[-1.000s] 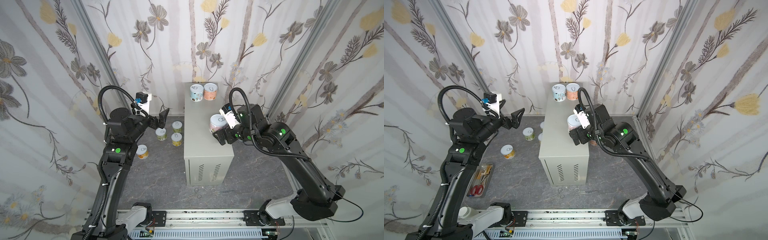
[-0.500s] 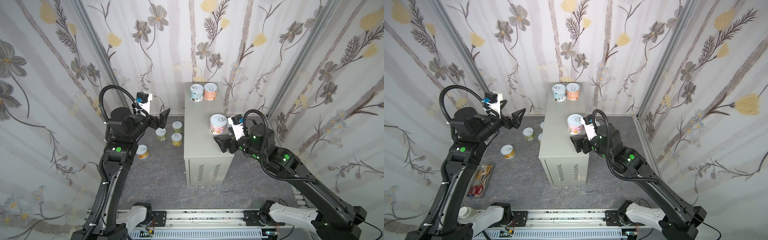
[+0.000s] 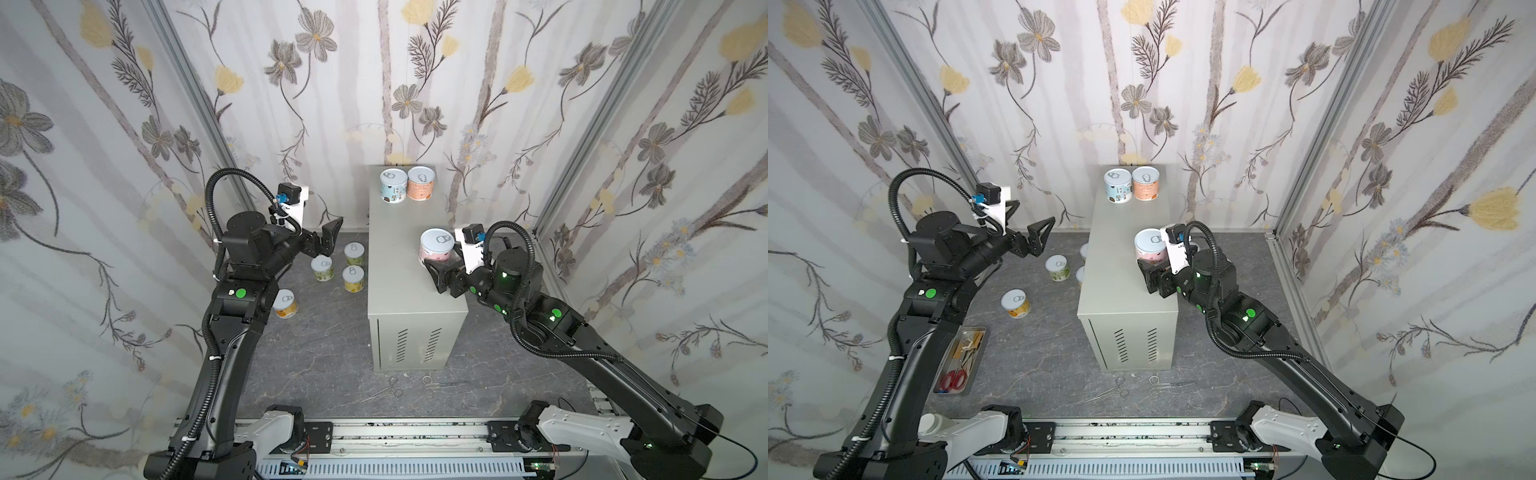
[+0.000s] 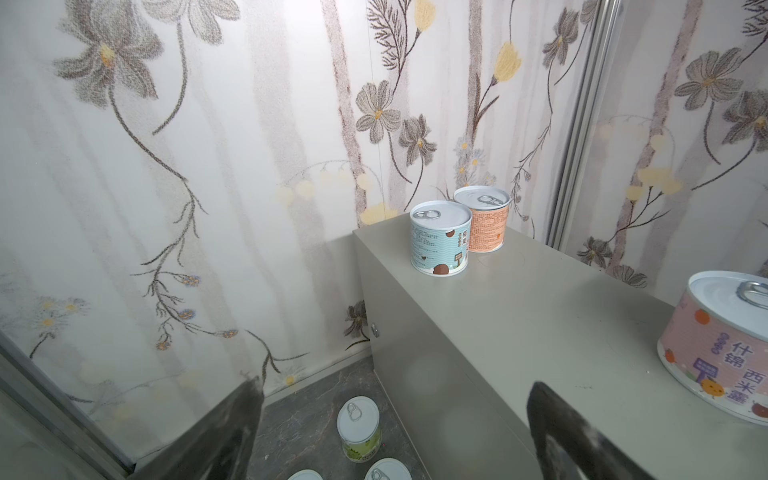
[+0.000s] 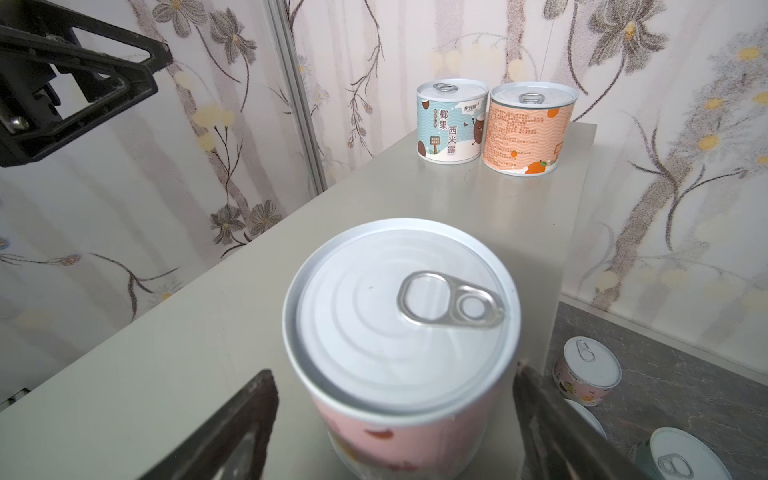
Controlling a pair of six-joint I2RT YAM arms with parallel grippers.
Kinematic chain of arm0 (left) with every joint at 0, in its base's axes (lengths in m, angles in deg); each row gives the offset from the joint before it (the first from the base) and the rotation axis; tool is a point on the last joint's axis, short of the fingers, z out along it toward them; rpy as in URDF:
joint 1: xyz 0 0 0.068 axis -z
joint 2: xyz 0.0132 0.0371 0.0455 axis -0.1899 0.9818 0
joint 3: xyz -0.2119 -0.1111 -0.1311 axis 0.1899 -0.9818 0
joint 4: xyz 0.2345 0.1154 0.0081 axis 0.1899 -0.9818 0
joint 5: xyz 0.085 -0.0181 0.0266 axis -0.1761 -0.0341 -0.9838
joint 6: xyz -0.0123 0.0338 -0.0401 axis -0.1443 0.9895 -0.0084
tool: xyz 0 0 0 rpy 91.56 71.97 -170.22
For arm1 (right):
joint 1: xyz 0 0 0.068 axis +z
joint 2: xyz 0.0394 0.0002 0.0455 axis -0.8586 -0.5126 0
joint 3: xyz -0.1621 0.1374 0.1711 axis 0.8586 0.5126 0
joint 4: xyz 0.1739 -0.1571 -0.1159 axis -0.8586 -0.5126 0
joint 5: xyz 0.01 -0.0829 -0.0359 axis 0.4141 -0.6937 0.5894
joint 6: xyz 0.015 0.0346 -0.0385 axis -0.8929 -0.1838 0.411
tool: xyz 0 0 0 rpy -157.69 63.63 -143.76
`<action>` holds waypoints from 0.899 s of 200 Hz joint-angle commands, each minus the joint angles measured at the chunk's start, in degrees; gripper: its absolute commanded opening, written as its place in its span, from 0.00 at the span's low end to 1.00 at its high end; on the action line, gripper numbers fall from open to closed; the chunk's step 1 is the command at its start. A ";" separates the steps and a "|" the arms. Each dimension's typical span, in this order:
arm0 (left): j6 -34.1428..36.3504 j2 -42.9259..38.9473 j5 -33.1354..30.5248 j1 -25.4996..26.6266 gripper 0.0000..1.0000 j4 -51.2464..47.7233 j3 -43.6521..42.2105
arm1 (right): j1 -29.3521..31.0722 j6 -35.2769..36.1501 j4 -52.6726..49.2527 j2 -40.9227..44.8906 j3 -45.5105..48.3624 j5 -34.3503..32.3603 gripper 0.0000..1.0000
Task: Place and organize the canned foods onto the counter
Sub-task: 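Carry the pink can toward the light-blue and orange cans with the right gripper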
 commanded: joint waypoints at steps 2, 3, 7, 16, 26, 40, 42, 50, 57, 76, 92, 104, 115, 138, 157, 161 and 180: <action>0.78 0.57 -0.59 -0.05 1.00 0.34 0.81 | -0.41 1.17 4.12 -1.55 -0.58 -1.08 0.84; 0.81 0.62 -0.64 -0.02 1.00 0.30 0.79 | -0.47 1.21 4.22 -1.63 -0.59 -1.12 0.84; 0.89 0.66 -0.76 -0.06 1.00 0.25 0.84 | -0.56 1.37 4.23 -1.98 -0.68 -1.22 0.83; 1.13 0.97 -1.10 -0.08 1.00 -0.04 1.07 | -0.98 1.52 4.69 -2.52 -0.77 -1.26 0.81; 1.26 1.32 -1.30 -0.08 1.00 -0.35 1.46 | -1.57 1.76 5.32 -3.21 -0.85 -1.08 0.79; 1.44 1.84 -1.53 -0.06 1.00 -0.54 1.81 | -2.49 2.26 6.47 -4.18 -0.93 -0.62 0.75; 1.44 1.92 -1.57 -0.08 1.00 -0.58 1.88 | -2.61 2.24 6.50 -4.26 -0.94 -0.54 0.75; 1.53 2.36 -1.71 -0.05 1.00 -0.71 2.21 | -3.39 2.31 7.25 -4.88 -1.04 0.24 0.73; 1.73 2.80 -1.84 -0.05 1.00 -0.93 2.41 | -4.10 2.36 7.71 -5.49 -1.19 1.06 0.71; 2.36 3.88 -2.10 -0.07 1.00 -1.24 2.79 | -5.71 2.98 9.10 -7.34 -1.86 2.55 0.68; 2.97 4.84 -2.52 -0.04 1.00 -1.24 2.85 | -7.06 3.44 10.18 -8.91 -2.50 3.99 0.66; 3.44 5.61 -2.97 -0.07 1.00 -1.49 3.21 | -7.80 3.83 10.71 -10.27 -3.39 4.79 0.65; 3.79 6.25 -3.15 -0.08 1.00 -1.76 3.64 | -8.30 4.28 10.99 -11.62 -4.20 5.24 0.64; 4.32 6.99 -3.25 -0.08 1.00 -1.92 4.52 | -9.43 4.94 12.08 -14.43 -5.72 6.67 0.63; 4.60 8.88 -3.42 -0.07 1.00 -2.51 5.63 | -9.94 5.51 12.59 -16.63 -6.82 6.36 0.63; 4.73 9.01 -3.42 -0.08 1.00 -2.62 5.80 | -10.02 5.75 12.67 -17.16 -6.99 6.10 0.62; 4.96 9.85 -3.86 -0.07 1.00 -2.98 6.59 | -10.24 6.52 13.24 -19.00 -7.76 5.69 0.62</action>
